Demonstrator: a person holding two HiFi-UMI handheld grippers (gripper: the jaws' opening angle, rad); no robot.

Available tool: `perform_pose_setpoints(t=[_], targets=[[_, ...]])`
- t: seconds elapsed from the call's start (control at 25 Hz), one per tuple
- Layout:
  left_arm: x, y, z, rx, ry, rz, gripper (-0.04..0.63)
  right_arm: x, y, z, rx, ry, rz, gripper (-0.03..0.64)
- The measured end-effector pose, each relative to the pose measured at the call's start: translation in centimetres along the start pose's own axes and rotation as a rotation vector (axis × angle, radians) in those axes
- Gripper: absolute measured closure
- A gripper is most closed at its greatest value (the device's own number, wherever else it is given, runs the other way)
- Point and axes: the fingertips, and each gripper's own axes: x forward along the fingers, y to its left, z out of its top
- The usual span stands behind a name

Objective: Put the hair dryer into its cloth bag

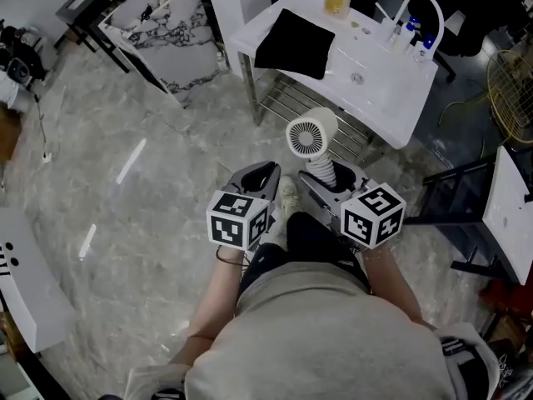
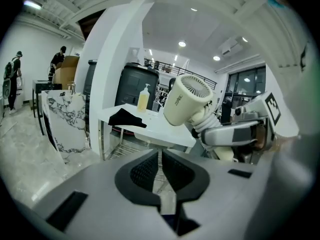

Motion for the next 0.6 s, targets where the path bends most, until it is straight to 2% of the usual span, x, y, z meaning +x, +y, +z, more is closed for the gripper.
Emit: perform_pose_setpoints(t=[0.16,0.28,0.48,0.6], targets=[[2.7,2.4,2.8,0.011,-0.004,-0.016,0.577,3.1,-2.1,2.1,-0.014,0.008,0.024,0.388],[5.3,3.6,5.8,0.023,-0.023,-0.075,0.577,5.3,-4.7,4.4,-0.019,0.003,0.032,0.388],[10.6,5.7,10.4,0.078,-0.019,-0.152,0.583,8.7,-10.8,9.0,-0.025,-0.015,0.013,0.388],[13.8,7.4,13.1,0.085,-0.034,-0.150,0.583,10.5,-14.5,11.5,-0.007,-0.027,0.006,0.388]])
